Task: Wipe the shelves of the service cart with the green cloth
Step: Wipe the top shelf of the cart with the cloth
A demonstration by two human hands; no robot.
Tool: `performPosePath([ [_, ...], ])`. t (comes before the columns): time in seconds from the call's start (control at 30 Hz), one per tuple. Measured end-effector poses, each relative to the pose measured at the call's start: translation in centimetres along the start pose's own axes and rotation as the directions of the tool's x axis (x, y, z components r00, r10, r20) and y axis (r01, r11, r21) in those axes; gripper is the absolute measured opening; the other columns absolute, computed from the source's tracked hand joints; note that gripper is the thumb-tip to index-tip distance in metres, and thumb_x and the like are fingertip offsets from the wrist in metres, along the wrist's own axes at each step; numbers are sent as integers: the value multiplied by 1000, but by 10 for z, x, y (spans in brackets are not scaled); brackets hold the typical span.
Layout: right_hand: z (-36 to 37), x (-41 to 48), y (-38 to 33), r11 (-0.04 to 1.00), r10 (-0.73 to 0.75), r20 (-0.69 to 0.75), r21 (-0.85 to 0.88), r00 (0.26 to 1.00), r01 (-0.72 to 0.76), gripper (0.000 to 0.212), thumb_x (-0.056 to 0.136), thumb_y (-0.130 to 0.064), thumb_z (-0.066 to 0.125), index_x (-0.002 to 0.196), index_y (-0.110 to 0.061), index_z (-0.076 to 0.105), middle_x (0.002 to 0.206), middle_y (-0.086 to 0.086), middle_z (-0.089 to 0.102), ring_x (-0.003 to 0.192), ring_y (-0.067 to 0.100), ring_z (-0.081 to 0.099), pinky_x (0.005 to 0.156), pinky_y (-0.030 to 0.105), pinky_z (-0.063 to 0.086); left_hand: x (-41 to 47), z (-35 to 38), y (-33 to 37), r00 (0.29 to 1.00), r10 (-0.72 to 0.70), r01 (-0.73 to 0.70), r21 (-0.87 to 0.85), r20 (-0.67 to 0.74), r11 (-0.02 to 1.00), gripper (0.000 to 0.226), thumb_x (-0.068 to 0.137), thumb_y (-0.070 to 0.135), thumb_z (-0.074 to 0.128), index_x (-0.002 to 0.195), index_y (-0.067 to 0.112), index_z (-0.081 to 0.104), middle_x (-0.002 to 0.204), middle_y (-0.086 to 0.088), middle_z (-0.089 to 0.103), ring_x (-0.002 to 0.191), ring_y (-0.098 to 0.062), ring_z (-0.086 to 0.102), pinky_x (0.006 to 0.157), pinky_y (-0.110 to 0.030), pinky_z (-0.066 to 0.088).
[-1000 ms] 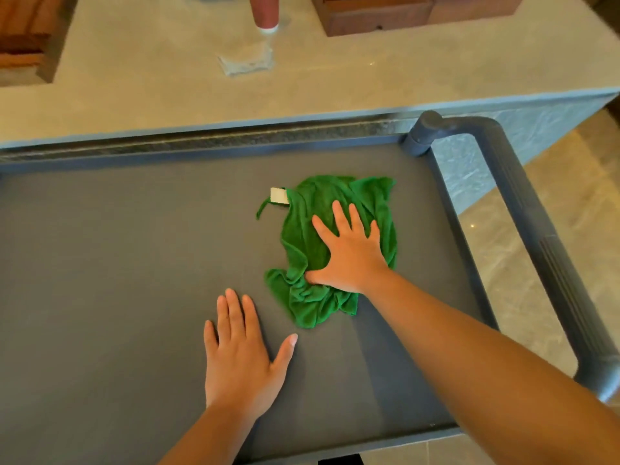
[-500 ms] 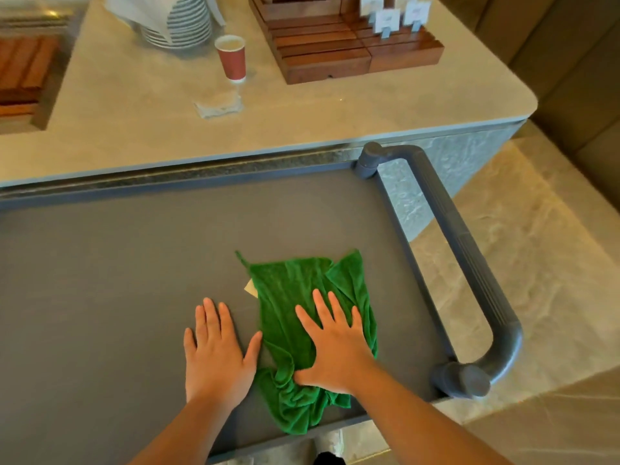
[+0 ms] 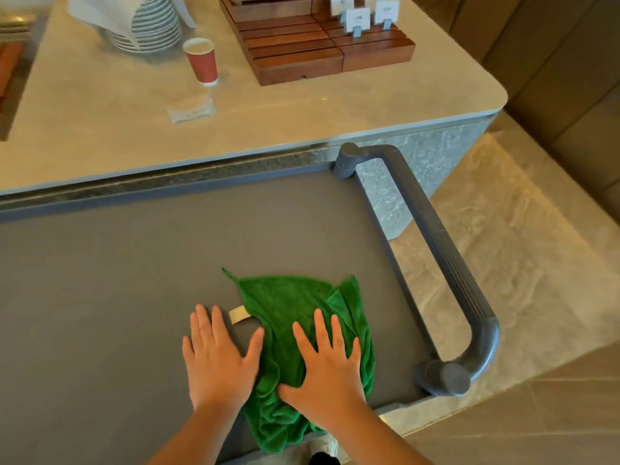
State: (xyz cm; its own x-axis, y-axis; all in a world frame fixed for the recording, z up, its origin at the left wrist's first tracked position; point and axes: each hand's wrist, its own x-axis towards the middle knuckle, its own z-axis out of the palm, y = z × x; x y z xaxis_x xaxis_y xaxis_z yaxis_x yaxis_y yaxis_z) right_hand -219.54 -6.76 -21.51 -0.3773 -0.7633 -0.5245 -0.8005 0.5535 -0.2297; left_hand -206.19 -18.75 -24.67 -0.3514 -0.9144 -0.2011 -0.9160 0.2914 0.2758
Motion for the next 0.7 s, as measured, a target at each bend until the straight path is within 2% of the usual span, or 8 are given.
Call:
performPosePath([
  [0.17,-23,44,9,998,66,-58,-4,996,-66,106,75,-92,33,156,-42,-12,161,1,-33,149,34,-27,115,67,0,-3,-3,3,997,17,-25,117,71,993,121,74,88,-11,158,4,9,167,-15,-3,154,-28,-5,123,-47,10],
  [0.27,-49,87,13,995,99,-109,16,989,-98,110,71,-97,30,157,-40,-7,163,3,-28,150,35,-23,114,69,0,-1,-6,7,995,8,-21,123,103,992,126,69,90,-17,159,5,7,166,-14,-6,154,-27,-8,124,-47,7],
  [0.53,-117,199,15,993,105,-174,-27,979,-112,111,70,-99,25,159,-39,-2,166,4,-21,152,37,-15,114,72,4,-2,-1,7,994,7,-22,136,112,990,124,70,93,-11,157,5,-2,164,-12,-17,151,-25,-20,124,-47,1],
  [0.7,-157,252,28,995,74,-173,-48,982,-84,111,68,-100,26,158,-42,-2,166,1,-20,153,34,-13,115,71,6,-1,7,3,993,9,-31,194,117,981,114,84,88,15,153,-1,26,164,-19,15,153,-33,10,118,-47,10],
])
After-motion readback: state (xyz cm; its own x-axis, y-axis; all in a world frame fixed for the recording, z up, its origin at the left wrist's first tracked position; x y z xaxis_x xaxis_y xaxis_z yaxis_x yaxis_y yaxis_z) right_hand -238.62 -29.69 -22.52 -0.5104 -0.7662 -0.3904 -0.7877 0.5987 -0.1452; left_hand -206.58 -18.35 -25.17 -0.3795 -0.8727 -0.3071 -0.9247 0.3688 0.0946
